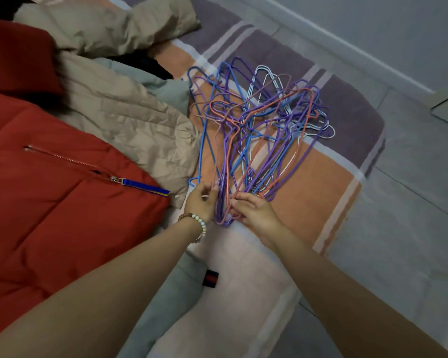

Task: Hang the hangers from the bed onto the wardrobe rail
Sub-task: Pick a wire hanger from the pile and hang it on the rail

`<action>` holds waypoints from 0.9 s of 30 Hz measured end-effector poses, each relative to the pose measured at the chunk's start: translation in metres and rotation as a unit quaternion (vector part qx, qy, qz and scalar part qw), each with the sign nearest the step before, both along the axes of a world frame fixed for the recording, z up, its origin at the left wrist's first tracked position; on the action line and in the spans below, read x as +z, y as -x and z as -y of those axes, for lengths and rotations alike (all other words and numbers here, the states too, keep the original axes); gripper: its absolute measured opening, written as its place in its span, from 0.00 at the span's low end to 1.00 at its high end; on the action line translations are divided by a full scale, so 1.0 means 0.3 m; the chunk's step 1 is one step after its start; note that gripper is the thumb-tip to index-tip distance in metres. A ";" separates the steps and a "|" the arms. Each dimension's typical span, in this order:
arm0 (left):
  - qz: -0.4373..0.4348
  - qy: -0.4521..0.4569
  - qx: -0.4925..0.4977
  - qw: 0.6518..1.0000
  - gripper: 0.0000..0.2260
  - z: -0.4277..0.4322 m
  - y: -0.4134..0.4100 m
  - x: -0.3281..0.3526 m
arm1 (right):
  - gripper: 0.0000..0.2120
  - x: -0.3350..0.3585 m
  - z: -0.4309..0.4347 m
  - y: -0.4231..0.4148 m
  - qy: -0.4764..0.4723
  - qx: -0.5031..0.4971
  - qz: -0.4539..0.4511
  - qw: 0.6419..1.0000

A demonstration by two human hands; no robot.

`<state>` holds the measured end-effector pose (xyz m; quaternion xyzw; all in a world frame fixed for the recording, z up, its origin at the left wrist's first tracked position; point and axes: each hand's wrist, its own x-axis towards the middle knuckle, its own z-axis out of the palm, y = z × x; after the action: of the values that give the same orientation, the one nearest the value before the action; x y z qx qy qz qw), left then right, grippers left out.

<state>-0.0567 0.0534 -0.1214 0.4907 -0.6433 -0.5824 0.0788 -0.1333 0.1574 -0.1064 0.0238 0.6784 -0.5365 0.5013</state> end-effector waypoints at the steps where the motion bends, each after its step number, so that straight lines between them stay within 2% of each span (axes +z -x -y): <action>1: -0.019 0.002 0.019 1.000 0.07 -0.003 -0.003 0.010 | 0.05 0.021 0.003 -0.004 0.021 -0.003 0.018 1.000; 4: -0.076 -0.027 0.058 0.995 0.11 -0.021 0.008 0.085 | 0.05 0.099 -0.004 -0.005 0.064 -0.016 0.036 0.997; 9: -0.157 -0.071 0.023 0.985 0.13 -0.083 0.103 0.277 | 0.08 0.276 -0.079 0.052 0.120 -0.097 0.022 0.988; 14: -0.217 -0.089 -0.050 0.971 0.13 -0.188 0.275 0.550 | 0.07 0.523 -0.203 0.163 0.114 -0.146 -0.078 0.979; 16: -0.226 -0.129 -0.081 0.962 0.13 -0.251 0.342 0.667 | 0.10 0.639 -0.280 0.217 0.087 -0.124 -0.132 0.980; 18: -0.217 -0.156 -0.128 0.955 0.13 -0.317 0.396 0.776 | 0.07 0.755 -0.377 0.271 0.046 -0.087 -0.192 0.977; 20: -0.222 -0.154 -0.179 0.946 0.13 -0.377 0.441 0.886 | 0.04 0.885 -0.482 0.328 0.013 -0.084 -0.264 0.961; 22: -0.232 -0.133 -0.237 0.934 0.13 -0.440 0.479 1.012 | 0.05 1.036 -0.590 0.379 0.000 -0.111 -0.323 0.940; 24: -0.244 -0.128 -0.284 0.919 0.13 -0.504 0.517 1.150 | 0.03 1.199 -0.695 0.417 0.007 -0.141 -0.350 0.926; 27: -0.257 -0.110 -0.367 0.887 0.15 -0.622 0.568 1.383 | 0.08 1.440 -0.845 0.435 0.009 -0.152 -0.383 0.911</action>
<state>-0.2271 0.2401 0.2936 0.0587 -0.6665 -0.7425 -0.0323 -0.2638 0.4110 0.3255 -0.0850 0.8017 -0.5801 0.1160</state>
